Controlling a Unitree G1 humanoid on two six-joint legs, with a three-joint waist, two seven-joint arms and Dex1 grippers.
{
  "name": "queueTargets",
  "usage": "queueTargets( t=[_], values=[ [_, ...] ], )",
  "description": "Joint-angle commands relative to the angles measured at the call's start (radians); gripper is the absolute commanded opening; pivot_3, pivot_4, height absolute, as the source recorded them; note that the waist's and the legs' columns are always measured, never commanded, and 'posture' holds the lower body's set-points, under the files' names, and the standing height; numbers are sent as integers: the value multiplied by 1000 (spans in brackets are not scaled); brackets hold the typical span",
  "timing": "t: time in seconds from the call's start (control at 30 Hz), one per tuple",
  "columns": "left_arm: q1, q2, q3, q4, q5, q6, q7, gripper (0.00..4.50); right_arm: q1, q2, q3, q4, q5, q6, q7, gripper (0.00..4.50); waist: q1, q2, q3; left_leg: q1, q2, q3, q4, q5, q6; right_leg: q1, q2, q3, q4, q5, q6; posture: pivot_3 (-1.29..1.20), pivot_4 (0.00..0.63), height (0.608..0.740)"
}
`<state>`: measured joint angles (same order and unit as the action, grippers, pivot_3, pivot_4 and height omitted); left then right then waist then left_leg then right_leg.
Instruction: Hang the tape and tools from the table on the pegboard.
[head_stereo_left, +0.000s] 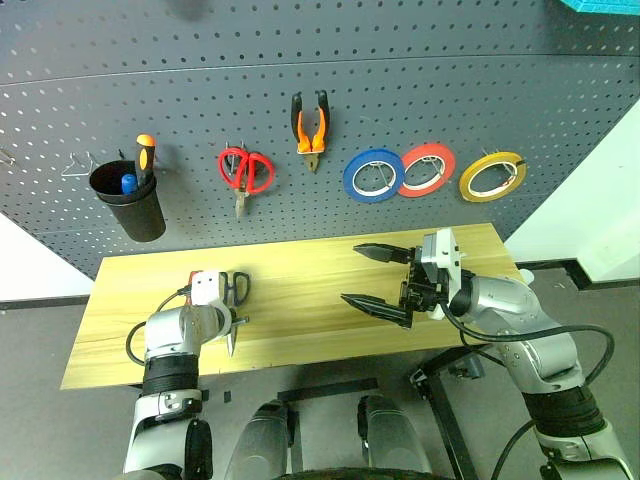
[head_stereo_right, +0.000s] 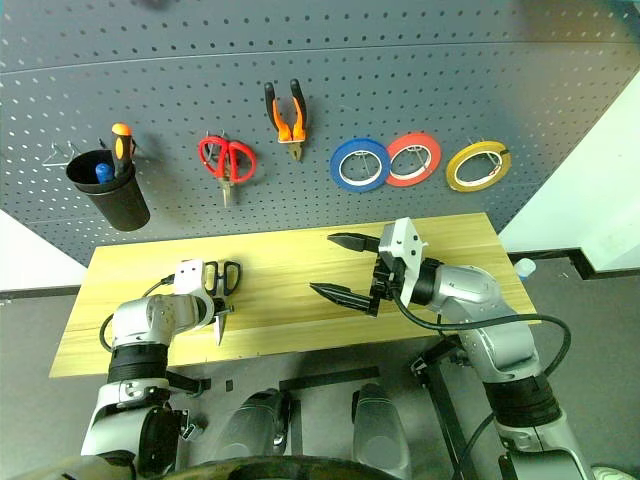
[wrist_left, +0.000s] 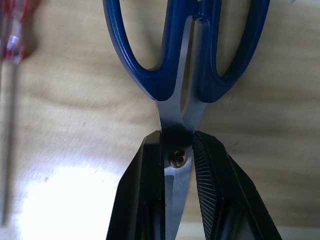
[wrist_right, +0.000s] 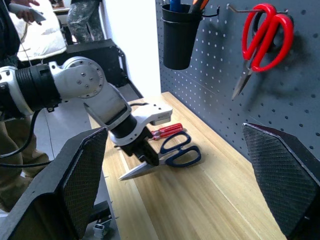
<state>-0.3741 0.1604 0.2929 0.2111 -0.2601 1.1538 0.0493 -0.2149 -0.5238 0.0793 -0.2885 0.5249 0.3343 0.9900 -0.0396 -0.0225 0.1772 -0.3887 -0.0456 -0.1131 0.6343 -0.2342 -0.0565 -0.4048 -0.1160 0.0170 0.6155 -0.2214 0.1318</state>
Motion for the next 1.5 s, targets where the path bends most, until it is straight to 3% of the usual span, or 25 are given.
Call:
queueTargets(
  t=[0.03, 0.23, 0.37, 0.6, 0.83, 1.17, 1.5],
  values=[
    [0, -3, 25, -87, -30, 17, -22, 491, -18, 8, -2, -7, 4, -20, 11, 4500, 0, 0, 0, 0, 0, 0, 0, 0, 0, 0, 0, 0, 0, 0, 0, -54, 106, 740],
    [12, 9, 5, -174, -43, 18, -62, 491, -14, 11, -1, -12, 2, -21, 11, 4500, -1, 0, 0, 0, 0, 0, -1, 0, 0, 0, 0, 0, 0, 0, 0, -61, 103, 740],
    [108, 70, -36, -310, -97, -72, -226, 491, -8, 9, -6, -20, 4, -20, 7, 4500, -6, 0, 0, 0, 0, 0, -1, 0, 0, -1, 0, 0, -1, 0, 0, -71, 101, 740],
    [311, 173, -2, -418, -136, -429, -481, 491, -34, 20, -38, -47, 61, -3, 1, 4500, -2, 1, -2, 0, 1, 1, -2, 0, 0, -1, 0, 0, -2, -1, -2, -64, 100, 740],
    [383, 144, 25, -410, -161, -769, -608, 491, -128, 43, -145, -62, 331, 162, -22, 4500, 7, 0, -3, -1, 1, 1, -2, 0, 0, -1, 0, 1, -3, -1, -6, -55, 93, 740],
    [283, 97, 58, -388, -319, -886, -668, 491, -131, 28, -120, -58, 268, 128, 14, 4500, 23, 1, -6, -1, 1, 2, -1, 0, 0, -1, 0, 0, -3, -1, -6, -59, 86, 740],
    [121, 96, 15, -231, -286, -945, -646, 491, -96, 33, -109, -89, 249, 122, -5, 4500, 19, 2, -11, -1, 1, 2, -1, 0, 0, 0, 1, 1, -3, 1, -2, -91, 77, 740]
  ],
)
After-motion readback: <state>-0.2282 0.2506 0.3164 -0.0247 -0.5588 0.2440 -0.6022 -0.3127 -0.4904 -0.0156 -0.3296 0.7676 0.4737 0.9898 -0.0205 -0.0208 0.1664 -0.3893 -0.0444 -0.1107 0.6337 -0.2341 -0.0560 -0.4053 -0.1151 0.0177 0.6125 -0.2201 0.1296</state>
